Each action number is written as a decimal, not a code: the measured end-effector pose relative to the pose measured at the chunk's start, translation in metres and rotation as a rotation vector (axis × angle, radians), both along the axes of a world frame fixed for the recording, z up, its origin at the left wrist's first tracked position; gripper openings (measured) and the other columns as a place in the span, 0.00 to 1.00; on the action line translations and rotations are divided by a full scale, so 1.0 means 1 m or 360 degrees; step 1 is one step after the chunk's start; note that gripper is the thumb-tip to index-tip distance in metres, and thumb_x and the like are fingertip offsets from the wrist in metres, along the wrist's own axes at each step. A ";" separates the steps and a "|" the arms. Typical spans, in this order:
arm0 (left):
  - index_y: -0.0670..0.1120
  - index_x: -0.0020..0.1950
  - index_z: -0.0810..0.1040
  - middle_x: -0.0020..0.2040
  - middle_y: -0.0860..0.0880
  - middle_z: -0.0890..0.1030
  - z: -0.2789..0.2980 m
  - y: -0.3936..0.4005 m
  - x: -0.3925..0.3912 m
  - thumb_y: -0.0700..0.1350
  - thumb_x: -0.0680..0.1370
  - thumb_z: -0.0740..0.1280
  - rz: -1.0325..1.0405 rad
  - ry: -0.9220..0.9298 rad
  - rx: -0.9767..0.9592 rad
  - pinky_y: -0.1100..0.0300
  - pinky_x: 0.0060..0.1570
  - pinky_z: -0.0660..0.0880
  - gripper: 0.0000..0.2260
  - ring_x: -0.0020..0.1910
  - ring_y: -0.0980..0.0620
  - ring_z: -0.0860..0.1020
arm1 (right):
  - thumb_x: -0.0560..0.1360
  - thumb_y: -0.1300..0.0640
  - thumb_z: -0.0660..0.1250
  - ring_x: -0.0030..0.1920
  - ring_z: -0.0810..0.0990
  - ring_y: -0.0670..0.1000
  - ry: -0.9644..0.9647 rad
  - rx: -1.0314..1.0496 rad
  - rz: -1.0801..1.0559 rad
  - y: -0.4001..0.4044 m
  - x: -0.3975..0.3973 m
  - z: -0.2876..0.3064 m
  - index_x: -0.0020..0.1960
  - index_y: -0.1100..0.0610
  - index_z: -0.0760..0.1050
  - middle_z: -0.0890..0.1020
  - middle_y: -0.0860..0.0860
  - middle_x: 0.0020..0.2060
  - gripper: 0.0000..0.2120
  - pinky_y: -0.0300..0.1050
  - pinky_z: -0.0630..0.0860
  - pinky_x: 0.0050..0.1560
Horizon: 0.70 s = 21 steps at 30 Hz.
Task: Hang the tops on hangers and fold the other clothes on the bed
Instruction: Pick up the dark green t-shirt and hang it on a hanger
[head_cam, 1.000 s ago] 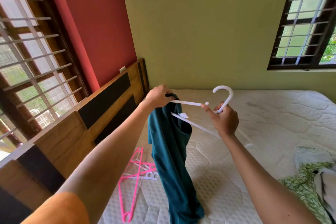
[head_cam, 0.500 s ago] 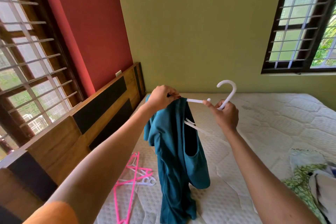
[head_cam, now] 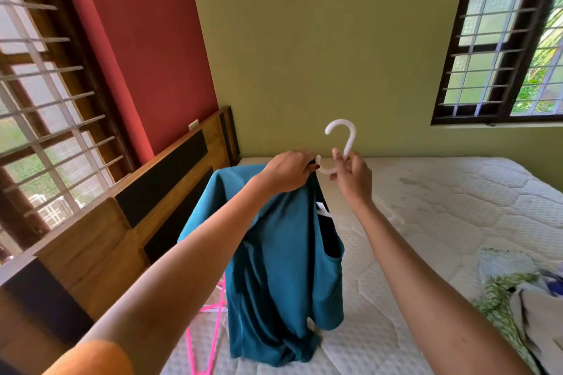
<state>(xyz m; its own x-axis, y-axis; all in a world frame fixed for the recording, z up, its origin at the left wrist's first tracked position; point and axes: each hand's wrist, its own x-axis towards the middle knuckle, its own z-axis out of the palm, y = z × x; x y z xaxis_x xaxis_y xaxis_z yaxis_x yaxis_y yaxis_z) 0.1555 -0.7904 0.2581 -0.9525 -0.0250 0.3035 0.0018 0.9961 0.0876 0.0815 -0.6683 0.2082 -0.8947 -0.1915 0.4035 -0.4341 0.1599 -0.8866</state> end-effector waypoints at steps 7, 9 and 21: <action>0.43 0.45 0.70 0.47 0.40 0.79 0.018 -0.015 -0.001 0.49 0.82 0.54 0.0344 0.0151 0.0151 0.54 0.38 0.64 0.12 0.47 0.39 0.76 | 0.73 0.49 0.62 0.37 0.71 0.53 0.1211 0.0381 -0.0152 0.004 0.027 -0.067 0.45 0.55 0.65 0.73 0.53 0.36 0.10 0.46 0.70 0.38; 0.45 0.38 0.66 0.41 0.42 0.78 0.028 -0.017 -0.002 0.53 0.81 0.54 0.0357 0.0226 0.0253 0.55 0.36 0.65 0.16 0.43 0.41 0.76 | 0.72 0.48 0.65 0.44 0.76 0.56 0.0929 0.0802 0.0063 0.002 0.030 -0.091 0.55 0.57 0.69 0.77 0.54 0.45 0.17 0.50 0.76 0.44; 0.41 0.36 0.77 0.35 0.43 0.77 0.002 -0.053 0.023 0.50 0.73 0.62 0.1104 0.0507 0.0416 0.58 0.36 0.67 0.13 0.41 0.38 0.78 | 0.72 0.43 0.67 0.61 0.70 0.53 0.0398 0.1446 -0.0387 0.080 -0.038 -0.025 0.51 0.47 0.80 0.80 0.51 0.47 0.11 0.48 0.56 0.55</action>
